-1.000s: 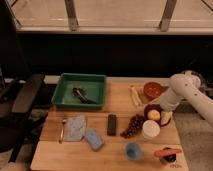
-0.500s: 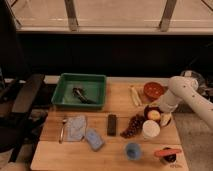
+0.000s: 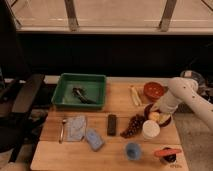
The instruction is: Place apple in paper cup
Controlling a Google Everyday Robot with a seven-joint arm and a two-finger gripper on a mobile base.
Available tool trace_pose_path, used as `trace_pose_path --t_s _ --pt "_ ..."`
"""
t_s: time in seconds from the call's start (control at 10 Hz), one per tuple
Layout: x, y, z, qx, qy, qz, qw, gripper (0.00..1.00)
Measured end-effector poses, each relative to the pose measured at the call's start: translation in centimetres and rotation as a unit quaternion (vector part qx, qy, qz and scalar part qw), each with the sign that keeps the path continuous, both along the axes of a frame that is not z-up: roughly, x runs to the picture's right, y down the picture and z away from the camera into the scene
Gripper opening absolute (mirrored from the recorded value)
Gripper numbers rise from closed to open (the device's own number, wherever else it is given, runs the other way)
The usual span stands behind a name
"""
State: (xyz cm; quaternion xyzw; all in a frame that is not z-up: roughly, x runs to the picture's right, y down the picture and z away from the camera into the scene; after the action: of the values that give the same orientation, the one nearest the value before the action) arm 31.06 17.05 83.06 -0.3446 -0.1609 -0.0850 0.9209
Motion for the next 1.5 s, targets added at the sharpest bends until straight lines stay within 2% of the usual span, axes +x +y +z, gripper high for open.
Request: trace_pose_path --t_s 0.2,0.4,0.6,0.7,1.1,1.5 --pt "0.2 -1.5 -1.3 0.016 0.003 0.002 0.9999 0.01" --pt "0.5 -3.6 -3.3 0.038 0.013 -0.005 0.9992 0.0" --pt "0.6 -6.2 -6.7 0.064 0.019 -0.018 0.9976 0.0" --pt "0.7 -6.3 -7.9 0.068 0.019 -0.023 0.9972 0.0" --pt "0.2 -4.0 -12.3 0.073 0.0 -0.026 0.997 0.0" --pt "-3.4 -1.3 -14.9 0.055 -0.035 -0.041 0.9971 0.01"
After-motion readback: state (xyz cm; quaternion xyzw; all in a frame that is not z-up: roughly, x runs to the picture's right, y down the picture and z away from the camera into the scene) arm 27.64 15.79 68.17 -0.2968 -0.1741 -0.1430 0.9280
